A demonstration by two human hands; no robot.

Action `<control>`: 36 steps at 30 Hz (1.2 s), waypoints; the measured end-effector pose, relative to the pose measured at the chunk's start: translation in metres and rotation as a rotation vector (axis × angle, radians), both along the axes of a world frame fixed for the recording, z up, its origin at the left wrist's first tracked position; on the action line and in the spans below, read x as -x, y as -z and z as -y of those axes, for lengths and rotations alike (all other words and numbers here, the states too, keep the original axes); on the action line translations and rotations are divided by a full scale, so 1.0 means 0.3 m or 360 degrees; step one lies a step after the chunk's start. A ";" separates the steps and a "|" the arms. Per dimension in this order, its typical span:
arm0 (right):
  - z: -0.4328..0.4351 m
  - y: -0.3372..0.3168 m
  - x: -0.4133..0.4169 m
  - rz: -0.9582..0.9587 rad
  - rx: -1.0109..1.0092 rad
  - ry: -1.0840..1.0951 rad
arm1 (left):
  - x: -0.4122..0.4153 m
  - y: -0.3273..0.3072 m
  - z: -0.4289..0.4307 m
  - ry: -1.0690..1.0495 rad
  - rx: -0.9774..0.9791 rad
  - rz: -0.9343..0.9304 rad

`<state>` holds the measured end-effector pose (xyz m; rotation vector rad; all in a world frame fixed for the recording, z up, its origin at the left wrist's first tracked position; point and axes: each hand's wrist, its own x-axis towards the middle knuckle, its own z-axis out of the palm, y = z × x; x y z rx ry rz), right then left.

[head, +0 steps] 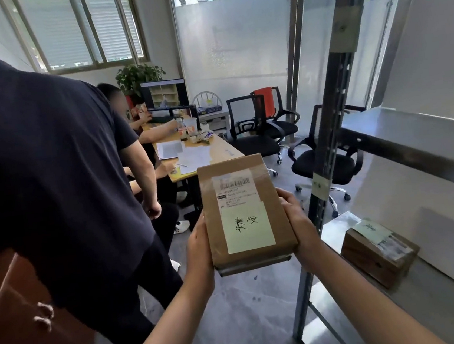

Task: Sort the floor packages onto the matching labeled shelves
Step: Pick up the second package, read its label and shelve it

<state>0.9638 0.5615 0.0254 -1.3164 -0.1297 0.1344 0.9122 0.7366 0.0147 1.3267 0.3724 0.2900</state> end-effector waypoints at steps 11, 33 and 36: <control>-0.221 -0.023 -0.132 0.0003 0.0060 0.0293 | -0.239 -0.008 -0.261 0.0259 0.0065 0.0038; -0.093 -0.025 -0.382 0.0008 0.0038 0.0738 | -0.627 -0.011 -0.116 0.0596 0.0058 -0.0057; -0.072 -0.039 -0.446 0.0027 0.0039 0.0747 | -0.698 -0.029 -0.090 0.0623 0.0035 -0.0032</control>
